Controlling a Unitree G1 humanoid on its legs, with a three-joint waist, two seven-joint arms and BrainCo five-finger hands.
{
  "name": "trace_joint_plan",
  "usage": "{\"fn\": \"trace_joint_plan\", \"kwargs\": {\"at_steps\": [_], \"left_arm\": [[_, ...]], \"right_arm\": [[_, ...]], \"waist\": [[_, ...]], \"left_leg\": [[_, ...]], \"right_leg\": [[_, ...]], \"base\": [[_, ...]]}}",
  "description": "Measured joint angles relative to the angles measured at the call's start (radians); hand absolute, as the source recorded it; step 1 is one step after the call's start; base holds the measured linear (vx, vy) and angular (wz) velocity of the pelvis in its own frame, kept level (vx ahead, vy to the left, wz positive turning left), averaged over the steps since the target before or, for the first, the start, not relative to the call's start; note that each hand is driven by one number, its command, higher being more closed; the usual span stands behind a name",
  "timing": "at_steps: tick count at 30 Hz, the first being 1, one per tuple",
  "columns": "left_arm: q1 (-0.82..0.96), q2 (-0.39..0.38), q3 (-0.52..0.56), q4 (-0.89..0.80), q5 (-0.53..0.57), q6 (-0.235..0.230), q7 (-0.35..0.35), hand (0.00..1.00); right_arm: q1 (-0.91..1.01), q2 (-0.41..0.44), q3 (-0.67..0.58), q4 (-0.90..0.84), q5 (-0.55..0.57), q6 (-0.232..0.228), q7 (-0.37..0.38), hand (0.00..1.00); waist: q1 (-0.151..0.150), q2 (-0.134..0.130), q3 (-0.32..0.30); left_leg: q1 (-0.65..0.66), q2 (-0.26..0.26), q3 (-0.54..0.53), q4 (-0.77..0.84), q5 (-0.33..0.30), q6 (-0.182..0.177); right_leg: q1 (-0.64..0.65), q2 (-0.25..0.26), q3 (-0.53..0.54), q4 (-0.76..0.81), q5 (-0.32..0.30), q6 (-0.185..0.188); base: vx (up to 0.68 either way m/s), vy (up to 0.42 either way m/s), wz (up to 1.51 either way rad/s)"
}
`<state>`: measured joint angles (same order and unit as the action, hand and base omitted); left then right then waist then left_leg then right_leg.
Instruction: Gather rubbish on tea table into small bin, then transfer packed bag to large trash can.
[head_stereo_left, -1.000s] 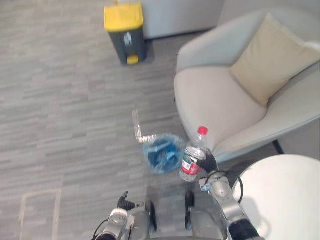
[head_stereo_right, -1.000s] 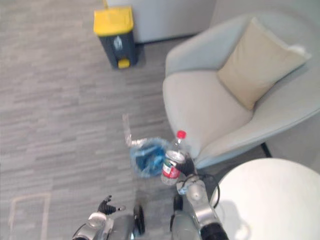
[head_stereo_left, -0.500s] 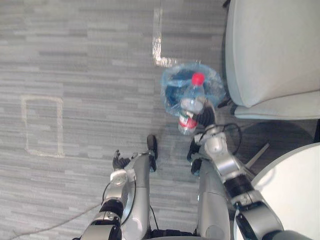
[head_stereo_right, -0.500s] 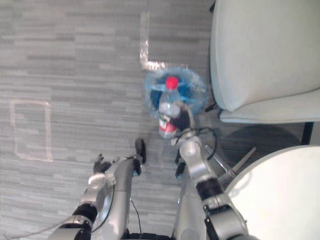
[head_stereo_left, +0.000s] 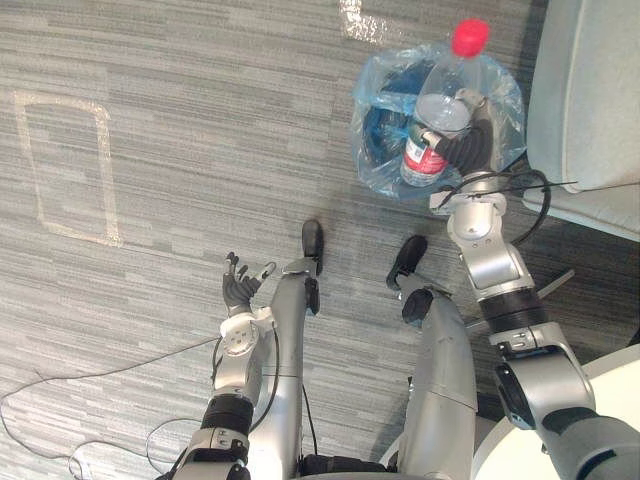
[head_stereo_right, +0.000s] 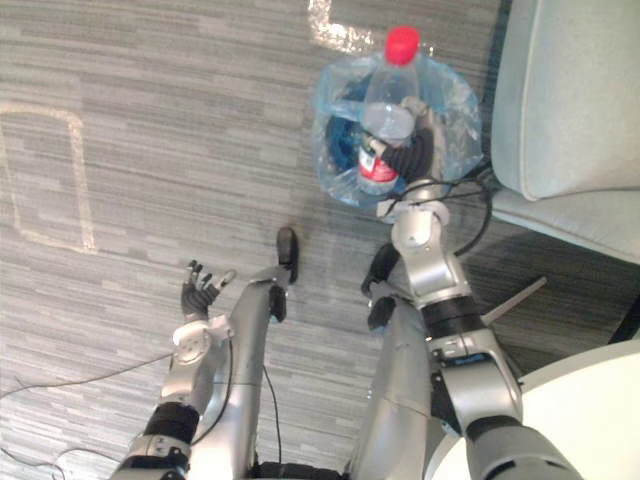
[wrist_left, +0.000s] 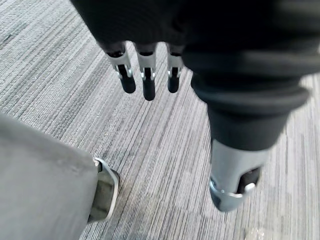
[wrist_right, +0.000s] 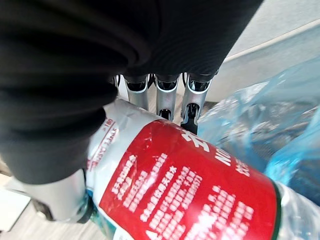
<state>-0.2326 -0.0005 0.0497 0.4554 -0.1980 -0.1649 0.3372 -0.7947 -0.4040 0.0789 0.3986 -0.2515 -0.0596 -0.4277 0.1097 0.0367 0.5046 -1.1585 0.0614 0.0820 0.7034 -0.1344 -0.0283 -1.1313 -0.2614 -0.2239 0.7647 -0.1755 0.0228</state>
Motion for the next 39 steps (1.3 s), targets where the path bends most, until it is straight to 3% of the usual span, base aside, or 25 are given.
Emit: {"fn": "trace_joint_plan", "kwargs": {"at_steps": [9,10,16,25,32,39], "left_arm": [[0.007,0.025,-0.041,-0.012,0.000,-0.023,-0.016,0.00],[0.007,0.026,-0.041,-0.012,0.000,-0.023,-0.016,0.00],[0.010,0.037,-0.049,-0.021,0.000,-0.028,-0.016,0.00],[0.014,0.077,-0.073,-0.051,0.000,-0.027,-0.018,0.00],[-0.028,0.120,-0.079,0.045,-0.001,-0.017,-0.015,0.00],[-0.065,0.133,-0.068,0.107,-0.022,-0.022,-0.019,0.00]], "right_arm": [[-0.052,-0.029,-0.024,0.051,0.018,0.000,-0.047,1.00],[-0.056,-0.030,-0.027,0.052,0.018,0.000,-0.051,0.00],[-0.077,-0.030,-0.035,0.049,0.018,-0.003,-0.100,0.00],[-0.042,-0.026,-0.017,-0.033,0.002,-0.016,-0.098,0.00],[0.047,0.007,0.130,-0.033,-0.154,-0.020,-0.053,0.00],[0.044,0.034,0.205,0.036,-0.307,-0.007,-0.003,0.00]], "waist": [[-0.006,-0.003,-0.004],[-0.006,-0.003,-0.004],[-0.013,-0.006,-0.010],[-0.027,-0.020,-0.023],[-0.043,-0.053,-0.095],[-0.052,-0.056,-0.098]], "left_leg": [[-0.031,-0.006,-0.008,-0.005,0.011,-0.010],[-0.031,-0.006,-0.008,-0.007,0.011,-0.010],[-0.056,-0.005,-0.011,-0.004,0.021,-0.016],[-0.099,0.011,-0.014,0.050,0.013,-0.014],[-0.131,0.040,-0.007,0.070,0.001,-0.010],[-0.128,0.053,-0.006,0.078,0.004,-0.015]], "right_leg": [[-0.038,-0.007,-0.002,0.021,-0.011,-0.011],[-0.041,-0.007,-0.002,0.023,-0.012,-0.011],[-0.074,-0.009,-0.001,0.047,-0.016,-0.018],[-0.109,0.000,0.005,0.084,-0.018,-0.023],[-0.134,0.022,0.005,0.085,-0.017,-0.027],[-0.132,0.033,0.005,0.084,-0.016,-0.028]], "base": [[0.01,-0.008,0.06],[-0.02,-0.027,0.08],[-0.03,-0.017,0.04],[-0.05,0.007,-0.04],[-0.05,0.012,-0.07],[-0.04,0.013,-0.05]]}}
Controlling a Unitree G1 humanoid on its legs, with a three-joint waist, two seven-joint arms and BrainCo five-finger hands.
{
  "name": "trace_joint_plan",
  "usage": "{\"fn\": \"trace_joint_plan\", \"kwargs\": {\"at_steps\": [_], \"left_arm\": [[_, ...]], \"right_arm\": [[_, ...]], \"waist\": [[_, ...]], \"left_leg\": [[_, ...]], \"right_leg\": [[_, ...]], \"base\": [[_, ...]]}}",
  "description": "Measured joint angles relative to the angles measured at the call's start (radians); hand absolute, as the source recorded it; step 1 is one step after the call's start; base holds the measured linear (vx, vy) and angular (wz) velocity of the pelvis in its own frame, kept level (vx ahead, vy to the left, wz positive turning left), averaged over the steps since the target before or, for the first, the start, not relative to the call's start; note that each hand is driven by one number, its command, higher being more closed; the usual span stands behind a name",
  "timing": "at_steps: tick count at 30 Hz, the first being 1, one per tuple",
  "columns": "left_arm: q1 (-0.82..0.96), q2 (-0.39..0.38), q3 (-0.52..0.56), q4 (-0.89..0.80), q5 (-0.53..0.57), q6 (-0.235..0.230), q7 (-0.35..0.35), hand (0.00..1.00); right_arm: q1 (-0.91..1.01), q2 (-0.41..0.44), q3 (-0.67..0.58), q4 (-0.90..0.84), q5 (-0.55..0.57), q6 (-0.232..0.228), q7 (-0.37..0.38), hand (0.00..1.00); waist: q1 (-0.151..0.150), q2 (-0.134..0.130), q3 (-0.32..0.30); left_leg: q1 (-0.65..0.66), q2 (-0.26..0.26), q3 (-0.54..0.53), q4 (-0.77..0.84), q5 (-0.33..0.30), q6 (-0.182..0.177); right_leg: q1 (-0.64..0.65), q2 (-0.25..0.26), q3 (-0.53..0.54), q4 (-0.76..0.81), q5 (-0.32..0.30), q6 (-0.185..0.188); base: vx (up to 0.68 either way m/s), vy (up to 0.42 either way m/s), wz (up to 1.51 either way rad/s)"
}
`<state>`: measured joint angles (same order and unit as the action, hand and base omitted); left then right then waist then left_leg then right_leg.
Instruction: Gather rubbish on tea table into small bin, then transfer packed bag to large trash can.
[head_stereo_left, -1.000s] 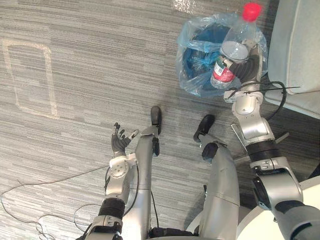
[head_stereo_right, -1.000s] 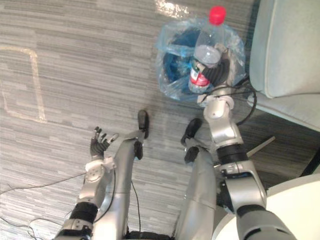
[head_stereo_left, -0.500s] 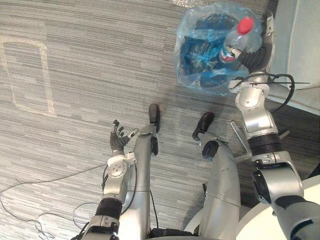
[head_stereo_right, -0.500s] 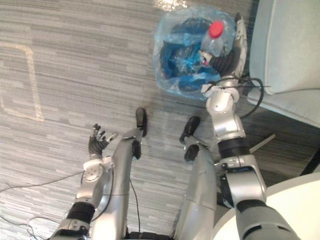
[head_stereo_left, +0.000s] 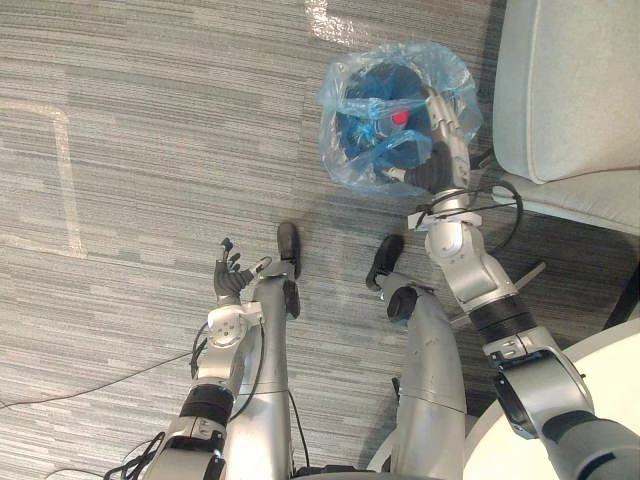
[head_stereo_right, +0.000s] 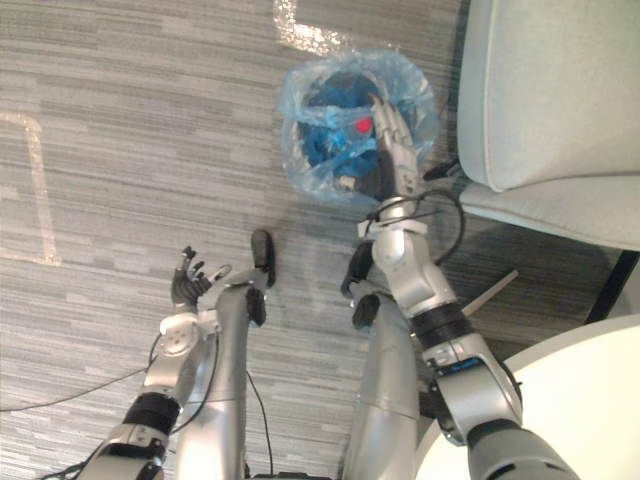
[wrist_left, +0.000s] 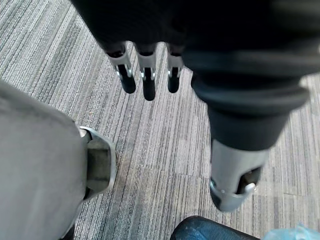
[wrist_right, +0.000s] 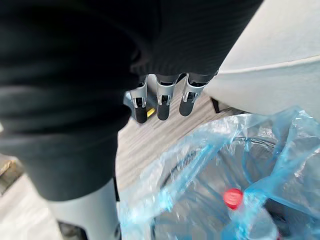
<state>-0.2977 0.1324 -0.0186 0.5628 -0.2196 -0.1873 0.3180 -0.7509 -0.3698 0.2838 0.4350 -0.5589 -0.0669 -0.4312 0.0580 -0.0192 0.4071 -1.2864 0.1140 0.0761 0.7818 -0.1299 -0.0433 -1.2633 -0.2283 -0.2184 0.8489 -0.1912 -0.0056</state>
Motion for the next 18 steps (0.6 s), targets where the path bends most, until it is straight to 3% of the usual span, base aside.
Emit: {"fn": "trace_joint_plan", "kwargs": {"at_steps": [6,14,15,18], "left_arm": [[-0.027,0.002,0.001,0.052,-0.019,-0.005,0.000,0.00],[-0.093,-0.005,0.000,0.129,-0.041,-0.011,0.002,0.00],[-0.096,-0.009,0.000,0.130,-0.043,-0.019,0.003,0.00],[-0.110,-0.024,0.000,0.141,-0.059,-0.025,0.004,0.00]], "right_arm": [[-0.039,0.019,0.078,0.198,-0.113,0.029,0.024,0.00],[-0.107,0.104,0.125,0.461,-0.229,0.082,0.042,0.00],[-0.113,0.109,0.124,0.483,-0.230,0.090,0.040,1.00],[-0.132,0.125,0.121,0.533,-0.251,0.109,0.040,1.00]], "waist": [[0.004,0.000,-0.006],[0.006,0.000,-0.006],[0.005,0.000,-0.006],[0.004,0.000,-0.006]], "left_leg": [[0.000,0.000,0.000,-0.012,0.002,-0.002],[-0.004,-0.004,-0.004,-0.044,0.013,-0.012],[-0.005,-0.004,-0.005,-0.048,0.014,-0.013],[-0.005,-0.008,-0.008,-0.056,0.017,-0.017]], "right_leg": [[0.000,0.002,-0.001,-0.015,0.003,-0.003],[-0.009,0.001,-0.009,-0.021,0.002,-0.003],[-0.012,0.001,-0.009,-0.020,0.000,-0.004],[-0.015,0.000,-0.009,-0.015,-0.007,-0.010]], "base": [[-0.03,0.013,0.00],[-0.02,0.010,0.05],[-0.01,0.002,0.05],[-0.03,-0.001,0.08]]}}
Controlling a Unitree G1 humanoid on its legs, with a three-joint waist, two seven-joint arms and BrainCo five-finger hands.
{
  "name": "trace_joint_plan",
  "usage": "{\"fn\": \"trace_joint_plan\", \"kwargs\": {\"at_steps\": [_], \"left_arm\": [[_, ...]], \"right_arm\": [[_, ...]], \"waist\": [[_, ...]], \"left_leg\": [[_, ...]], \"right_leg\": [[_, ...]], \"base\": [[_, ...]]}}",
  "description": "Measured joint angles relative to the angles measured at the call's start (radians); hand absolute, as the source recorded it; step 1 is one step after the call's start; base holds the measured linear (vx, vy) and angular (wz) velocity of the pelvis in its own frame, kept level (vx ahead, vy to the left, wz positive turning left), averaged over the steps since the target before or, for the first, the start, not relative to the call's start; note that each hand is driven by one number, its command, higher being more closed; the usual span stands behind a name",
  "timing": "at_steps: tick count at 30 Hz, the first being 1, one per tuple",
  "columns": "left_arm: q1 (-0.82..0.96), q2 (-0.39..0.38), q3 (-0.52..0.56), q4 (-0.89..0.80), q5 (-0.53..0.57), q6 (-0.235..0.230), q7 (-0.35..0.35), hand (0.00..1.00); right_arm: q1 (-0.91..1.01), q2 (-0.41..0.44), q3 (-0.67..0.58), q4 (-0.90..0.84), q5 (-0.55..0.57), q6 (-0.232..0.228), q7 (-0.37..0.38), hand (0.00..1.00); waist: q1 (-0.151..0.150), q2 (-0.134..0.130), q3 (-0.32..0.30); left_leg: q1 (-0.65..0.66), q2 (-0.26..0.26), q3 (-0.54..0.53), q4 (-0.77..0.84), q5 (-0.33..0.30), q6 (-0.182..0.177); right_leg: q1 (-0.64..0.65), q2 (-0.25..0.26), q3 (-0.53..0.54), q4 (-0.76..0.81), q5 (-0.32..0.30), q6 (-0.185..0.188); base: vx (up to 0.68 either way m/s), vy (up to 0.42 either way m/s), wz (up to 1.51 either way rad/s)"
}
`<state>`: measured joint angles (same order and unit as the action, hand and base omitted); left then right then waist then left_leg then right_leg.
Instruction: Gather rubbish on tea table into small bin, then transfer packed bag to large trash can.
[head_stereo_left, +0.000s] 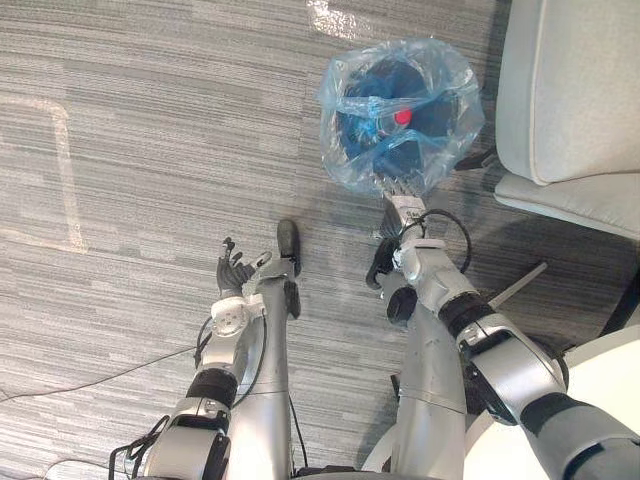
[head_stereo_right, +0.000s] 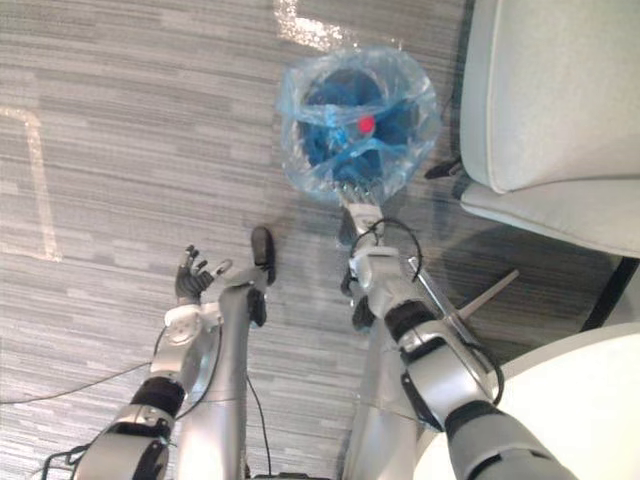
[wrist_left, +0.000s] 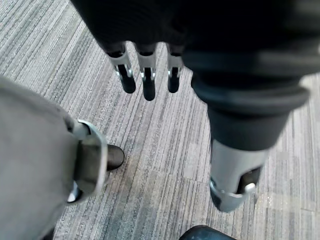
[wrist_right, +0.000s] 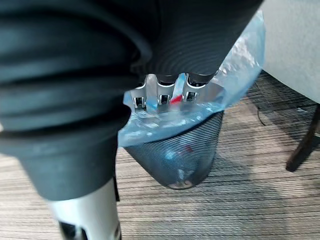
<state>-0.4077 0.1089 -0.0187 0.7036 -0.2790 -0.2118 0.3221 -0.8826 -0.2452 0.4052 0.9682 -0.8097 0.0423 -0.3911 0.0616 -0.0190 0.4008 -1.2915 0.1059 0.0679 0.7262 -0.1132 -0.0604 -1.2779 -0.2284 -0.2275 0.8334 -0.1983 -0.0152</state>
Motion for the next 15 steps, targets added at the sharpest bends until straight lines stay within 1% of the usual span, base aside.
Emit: {"fn": "trace_joint_plan", "kwargs": {"at_steps": [7,12,15], "left_arm": [[-0.031,-0.044,0.001,-0.005,-0.028,-0.018,0.000,0.00],[-0.034,-0.050,0.001,-0.009,-0.038,-0.018,0.000,0.00],[-0.033,-0.054,0.001,-0.015,-0.039,-0.015,-0.001,0.00]], "right_arm": [[-0.007,0.009,-0.009,0.005,-0.012,0.007,-0.004,1.00],[-0.017,0.008,-0.015,-0.019,0.032,0.005,-0.013,1.00],[-0.009,0.008,-0.028,-0.065,0.069,0.004,-0.017,1.00]], "waist": [[0.001,0.001,-0.001],[0.000,0.001,-0.001],[0.000,0.001,-0.001]], "left_leg": [[-0.026,-0.006,0.000,-0.007,0.004,-0.001],[-0.030,-0.005,-0.001,0.006,0.004,-0.001],[-0.030,-0.003,-0.001,0.014,0.003,0.000]], "right_leg": [[-0.030,-0.003,0.003,0.002,0.000,0.000],[-0.032,-0.002,0.006,0.010,-0.003,-0.001],[-0.032,-0.002,0.009,0.016,-0.004,0.000]], "base": [[-0.02,0.006,0.04],[-0.01,0.003,0.00],[-0.04,0.014,-0.02]]}}
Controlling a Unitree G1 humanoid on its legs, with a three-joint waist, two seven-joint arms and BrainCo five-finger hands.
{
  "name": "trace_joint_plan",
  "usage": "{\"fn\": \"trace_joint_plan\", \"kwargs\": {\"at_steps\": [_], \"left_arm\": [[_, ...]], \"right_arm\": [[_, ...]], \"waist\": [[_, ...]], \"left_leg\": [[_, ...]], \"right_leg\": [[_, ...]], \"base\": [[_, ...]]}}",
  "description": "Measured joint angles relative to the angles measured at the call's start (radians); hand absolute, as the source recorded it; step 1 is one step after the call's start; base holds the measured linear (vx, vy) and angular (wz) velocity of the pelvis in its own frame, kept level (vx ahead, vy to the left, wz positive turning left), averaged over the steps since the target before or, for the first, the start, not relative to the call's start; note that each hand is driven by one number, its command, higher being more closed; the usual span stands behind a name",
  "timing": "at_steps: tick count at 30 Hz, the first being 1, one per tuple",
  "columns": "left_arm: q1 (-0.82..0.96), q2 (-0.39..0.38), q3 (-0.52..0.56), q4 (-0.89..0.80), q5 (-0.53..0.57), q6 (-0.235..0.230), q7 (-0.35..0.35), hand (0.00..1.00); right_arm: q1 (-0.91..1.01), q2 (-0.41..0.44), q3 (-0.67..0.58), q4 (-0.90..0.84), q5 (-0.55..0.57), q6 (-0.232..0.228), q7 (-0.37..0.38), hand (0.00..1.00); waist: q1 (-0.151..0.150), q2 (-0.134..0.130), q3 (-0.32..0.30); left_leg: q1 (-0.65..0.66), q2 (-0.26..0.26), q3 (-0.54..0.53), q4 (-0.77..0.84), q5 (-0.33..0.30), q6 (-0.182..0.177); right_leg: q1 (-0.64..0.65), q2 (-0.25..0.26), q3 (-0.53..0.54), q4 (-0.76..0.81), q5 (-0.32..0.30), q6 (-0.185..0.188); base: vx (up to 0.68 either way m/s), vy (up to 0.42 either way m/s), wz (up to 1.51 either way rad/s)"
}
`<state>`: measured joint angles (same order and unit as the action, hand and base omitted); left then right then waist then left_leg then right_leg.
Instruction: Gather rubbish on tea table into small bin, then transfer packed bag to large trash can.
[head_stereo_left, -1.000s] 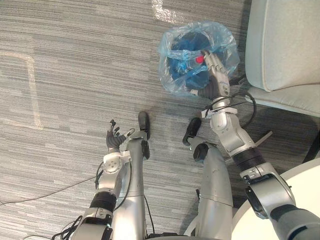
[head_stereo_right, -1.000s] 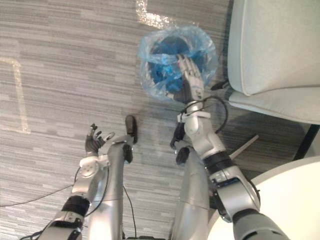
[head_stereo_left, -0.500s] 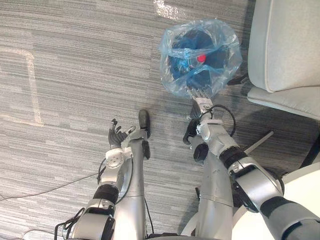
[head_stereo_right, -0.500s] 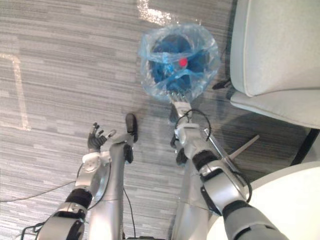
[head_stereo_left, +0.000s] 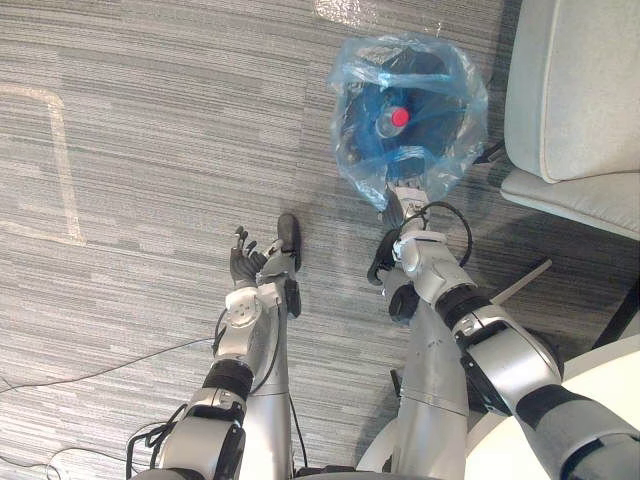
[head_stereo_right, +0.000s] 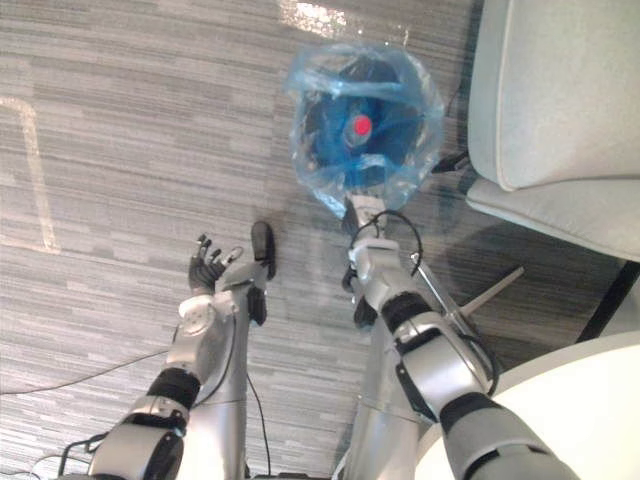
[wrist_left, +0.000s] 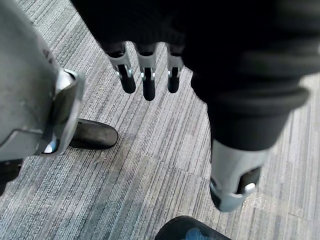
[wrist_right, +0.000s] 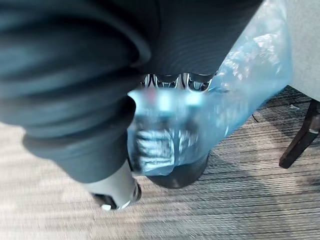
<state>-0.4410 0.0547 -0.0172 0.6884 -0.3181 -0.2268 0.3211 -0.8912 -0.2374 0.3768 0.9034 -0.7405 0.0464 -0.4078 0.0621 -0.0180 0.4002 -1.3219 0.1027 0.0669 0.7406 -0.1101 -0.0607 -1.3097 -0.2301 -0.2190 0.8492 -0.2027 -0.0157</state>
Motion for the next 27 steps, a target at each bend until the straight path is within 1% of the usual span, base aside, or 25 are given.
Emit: {"fn": "trace_joint_plan", "kwargs": {"at_steps": [7,10,14,15,16,18,19,20,21,22,24,25,27], "left_arm": [[0.001,-0.003,0.006,-0.010,0.001,0.022,-0.002,0.00],[0.010,-0.011,0.010,-0.005,0.003,0.041,-0.003,0.00],[0.079,-0.028,0.007,0.000,0.013,0.055,-0.015,0.00],[0.096,-0.028,0.000,0.002,0.016,0.066,-0.019,0.00],[0.115,-0.027,-0.003,0.010,0.026,0.069,-0.021,0.00],[0.132,-0.028,-0.003,0.011,0.034,0.077,-0.021,0.00],[0.149,-0.029,-0.003,0.012,0.042,0.082,-0.021,0.00],[0.165,-0.028,-0.003,0.014,0.044,0.086,-0.022,0.00],[0.169,-0.028,-0.002,0.015,0.045,0.086,-0.022,0.00],[0.181,-0.028,-0.002,0.020,0.055,0.087,-0.023,0.00],[0.201,-0.028,-0.002,0.025,0.063,0.088,-0.025,0.00],[0.204,-0.028,-0.002,0.029,0.063,0.088,-0.027,0.00],[0.225,-0.027,-0.003,0.034,0.081,0.092,-0.041,0.00]], "right_arm": [[0.040,0.001,-0.022,-0.141,0.061,-0.012,-0.005,1.00],[0.079,0.005,-0.024,-0.195,0.093,-0.021,-0.005,1.00],[0.173,0.042,-0.062,-0.308,0.137,-0.031,-0.010,1.00],[0.204,0.050,-0.061,-0.341,0.164,-0.042,-0.013,1.00],[0.232,0.069,-0.060,-0.358,0.193,-0.046,-0.015,1.00],[0.264,0.080,-0.061,-0.401,0.203,-0.047,-0.015,1.00],[0.297,0.083,-0.060,-0.453,0.227,-0.048,-0.013,1.00],[0.331,0.091,-0.060,-0.501,0.244,-0.055,-0.005,1.00],[0.339,0.095,-0.060,-0.510,0.251,-0.061,-0.003,1.00],[0.375,0.105,-0.060,-0.543,0.276,-0.068,-0.001,1.00],[0.431,0.122,-0.062,-0.583,0.295,-0.077,0.011,1.00],[0.442,0.124,-0.062,-0.592,0.306,-0.081,0.015,1.00],[0.510,0.134,-0.060,-0.617,0.329,-0.082,0.040,1.00]], "waist": [[0.001,0.000,0.000],[0.001,0.000,0.000],[0.003,-0.001,-0.001],[0.003,-0.005,-0.005],[0.004,-0.010,-0.010],[0.004,-0.011,-0.011],[0.005,-0.012,-0.012],[0.004,-0.013,-0.013],[0.004,-0.013,-0.014],[0.003,-0.015,-0.017],[0.002,-0.028,-0.037],[0.002,-0.030,-0.041],[0.001,-0.038,-0.067]], "left_leg": [[0.004,0.010,0.001,0.016,-0.002,0.001],[0.041,0.017,0.000,0.019,-0.002,0.003],[0.161,0.040,0.007,-0.005,-0.015,0.012],[0.198,0.041,0.012,-0.026,-0.019,0.012],[0.245,0.046,0.020,-0.056,-0.016,0.004],[0.285,0.047,0.024,-0.081,-0.006,0.007],[0.327,0.049,0.031,-0.103,-0.001,0.009],[0.372,0.052,0.036,-0.124,0.005,0.003],[0.388,0.053,0.037,-0.132,0.006,0.001],[0.441,0.054,0.038,-0.154,0.007,-0.002],[0.524,0.053,0.045,-0.191,0.009,-0.004],[0.541,0.053,0.046,-0.199,0.009,-0.005],[0.624,0.053,0.050,-0.237,0.010,-0.007]], "right_leg": [[0.009,0.009,0.002,0.001,0.003,-0.003],[0.053,0.016,-0.001,-0.010,0.005,-0.002],[0.186,0.041,-0.009,-0.074,0.026,-0.002],[0.221,0.044,-0.010,-0.095,0.027,-0.001],[0.265,0.052,-0.010,-0.125,0.033,0.001],[0.304,0.059,-0.010,-0.152,0.040,0.005],[0.344,0.064,-0.010,-0.178,0.053,0.001],[0.390,0.069,-0.013,-0.205,0.060,0.001],[0.407,0.072,-0.014,-0.214,0.061,0.002],[0.462,0.075,-0.022,-0.238,0.066,0.002],[0.542,0.080,-0.024,-0.273,0.066,0.002],[0.559,0.082,-0.024,-0.282,0.066,0.002],[0.643,0.090,-0.028,-0.329,0.069,0.006]], "base": [[-0.04,0.017,-0.05],[-0.03,0.012,-0.11],[-0.04,0.008,-0.23],[-0.04,0.004,-0.13],[-0.03,-0.001,-0.08],[-0.01,-0.014,-0.07],[0.02,-0.013,-0.16],[0.04,-0.005,-0.16],[0.06,-0.005,-0.12],[0.07,-0.010,-0.05],[0.08,-0.019,-0.04],[0.08,-0.027,-0.04],[0.10,-0.034,-0.05]]}}
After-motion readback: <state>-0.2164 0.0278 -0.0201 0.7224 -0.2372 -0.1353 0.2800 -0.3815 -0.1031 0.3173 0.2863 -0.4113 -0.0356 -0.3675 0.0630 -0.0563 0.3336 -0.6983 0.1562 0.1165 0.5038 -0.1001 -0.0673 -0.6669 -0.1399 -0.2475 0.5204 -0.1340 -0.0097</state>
